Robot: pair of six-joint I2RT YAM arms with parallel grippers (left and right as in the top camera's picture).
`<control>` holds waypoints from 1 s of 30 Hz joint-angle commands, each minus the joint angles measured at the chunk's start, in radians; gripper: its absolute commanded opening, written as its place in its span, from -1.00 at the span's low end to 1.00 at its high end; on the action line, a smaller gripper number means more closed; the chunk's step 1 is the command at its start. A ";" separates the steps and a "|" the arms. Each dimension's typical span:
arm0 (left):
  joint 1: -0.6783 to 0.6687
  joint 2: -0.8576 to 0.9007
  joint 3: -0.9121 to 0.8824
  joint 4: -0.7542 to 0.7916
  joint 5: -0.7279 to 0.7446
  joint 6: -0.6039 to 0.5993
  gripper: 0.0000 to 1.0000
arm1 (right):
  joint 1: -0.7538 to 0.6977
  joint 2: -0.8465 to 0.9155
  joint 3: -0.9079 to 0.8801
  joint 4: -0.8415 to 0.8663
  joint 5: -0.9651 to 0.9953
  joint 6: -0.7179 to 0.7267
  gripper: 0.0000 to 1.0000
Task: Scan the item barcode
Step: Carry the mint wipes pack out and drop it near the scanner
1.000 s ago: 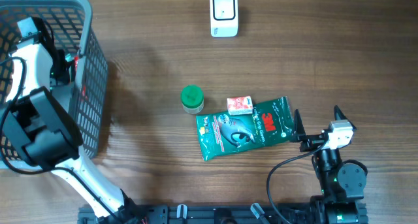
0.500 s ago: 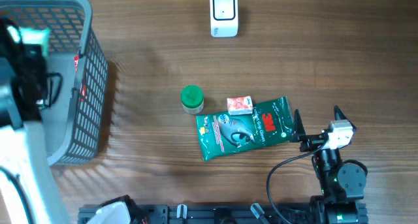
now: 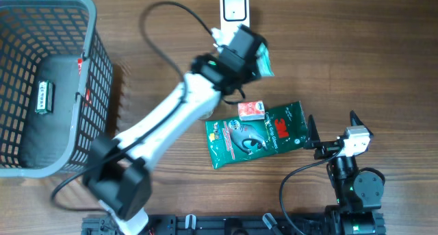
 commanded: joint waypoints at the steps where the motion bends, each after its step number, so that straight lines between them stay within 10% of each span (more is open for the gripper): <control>1: -0.082 0.130 0.000 0.114 -0.001 0.027 -0.92 | 0.000 -0.006 -0.002 0.002 -0.008 -0.012 1.00; 7: -0.162 0.254 0.000 0.267 -0.001 0.019 -0.84 | 0.000 -0.006 -0.002 0.002 -0.008 -0.012 1.00; 13: -0.177 0.252 0.000 0.333 -0.004 0.028 0.57 | 0.000 -0.006 -0.002 0.002 -0.008 -0.012 0.99; 30: 0.123 -0.563 0.000 -0.016 -0.796 0.240 1.00 | 0.000 -0.006 -0.002 0.002 -0.008 -0.012 1.00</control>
